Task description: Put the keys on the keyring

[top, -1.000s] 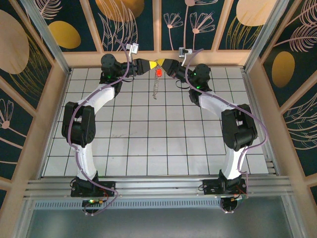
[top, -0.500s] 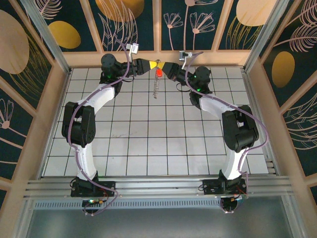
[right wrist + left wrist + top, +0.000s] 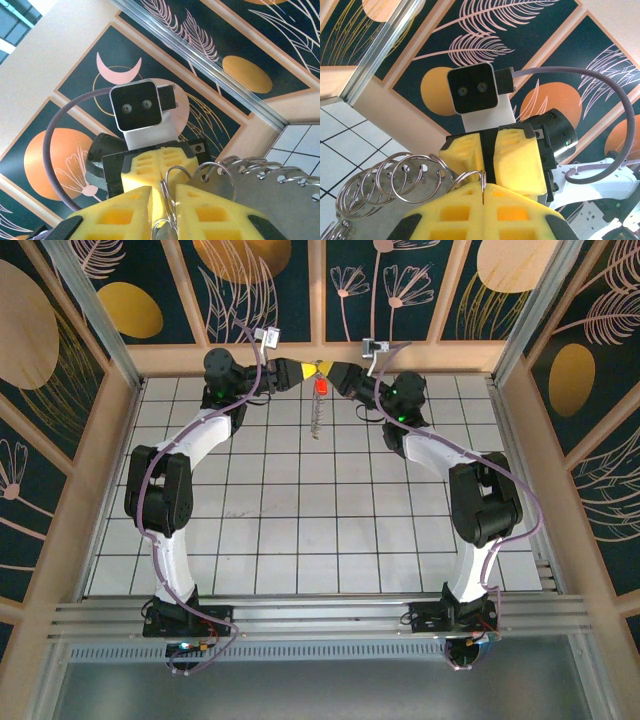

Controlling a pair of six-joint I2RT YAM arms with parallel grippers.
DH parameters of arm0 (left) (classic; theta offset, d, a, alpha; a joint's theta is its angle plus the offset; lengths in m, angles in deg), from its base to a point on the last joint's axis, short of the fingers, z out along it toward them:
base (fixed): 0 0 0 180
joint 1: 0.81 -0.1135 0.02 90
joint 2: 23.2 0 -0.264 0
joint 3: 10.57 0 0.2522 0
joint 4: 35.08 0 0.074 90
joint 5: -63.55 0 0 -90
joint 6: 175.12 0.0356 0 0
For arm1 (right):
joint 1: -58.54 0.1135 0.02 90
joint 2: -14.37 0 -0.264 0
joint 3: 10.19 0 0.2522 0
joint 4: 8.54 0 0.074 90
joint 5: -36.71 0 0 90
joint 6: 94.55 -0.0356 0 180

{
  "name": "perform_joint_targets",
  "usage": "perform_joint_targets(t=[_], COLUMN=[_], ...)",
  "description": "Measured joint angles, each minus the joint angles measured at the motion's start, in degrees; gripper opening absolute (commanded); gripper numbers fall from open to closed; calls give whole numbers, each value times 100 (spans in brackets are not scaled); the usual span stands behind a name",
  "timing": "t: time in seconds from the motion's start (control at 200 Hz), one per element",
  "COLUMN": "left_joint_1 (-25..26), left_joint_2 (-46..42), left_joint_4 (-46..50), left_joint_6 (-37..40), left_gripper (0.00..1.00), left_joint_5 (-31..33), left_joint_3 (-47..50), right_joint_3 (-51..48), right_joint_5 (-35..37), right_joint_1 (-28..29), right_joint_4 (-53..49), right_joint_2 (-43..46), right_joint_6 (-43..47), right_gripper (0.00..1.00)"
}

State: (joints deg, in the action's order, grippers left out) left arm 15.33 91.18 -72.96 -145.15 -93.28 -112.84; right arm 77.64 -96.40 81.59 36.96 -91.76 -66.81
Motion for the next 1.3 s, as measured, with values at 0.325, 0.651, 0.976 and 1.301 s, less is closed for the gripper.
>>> perform_joint_targets(t=[0.325, 0.651, 0.976, 1.301], left_joint_1=[-9, -7, -13, -42], left_joint_2=[0, 0, 0, 0], left_joint_4=[-2, -2, 2, 4], left_joint_6=[-2, -2, -2, -2], left_gripper=[0, 0, 0, 0], left_joint_5=[15, 4, 2, 9], left_joint_3=[0, 0, 0, 0], right_joint_3=[52, 52, 59, 177], right_joint_5=[-7, -2, 0, 20], right_joint_1=[0, 9, 22, 68], right_joint_4=[-55, -72, -142, -457], right_joint_2=[-33, -35, -33, -35], right_joint_6=[24, 37, 92, 334], right_gripper=[17, 11, 12, 9])
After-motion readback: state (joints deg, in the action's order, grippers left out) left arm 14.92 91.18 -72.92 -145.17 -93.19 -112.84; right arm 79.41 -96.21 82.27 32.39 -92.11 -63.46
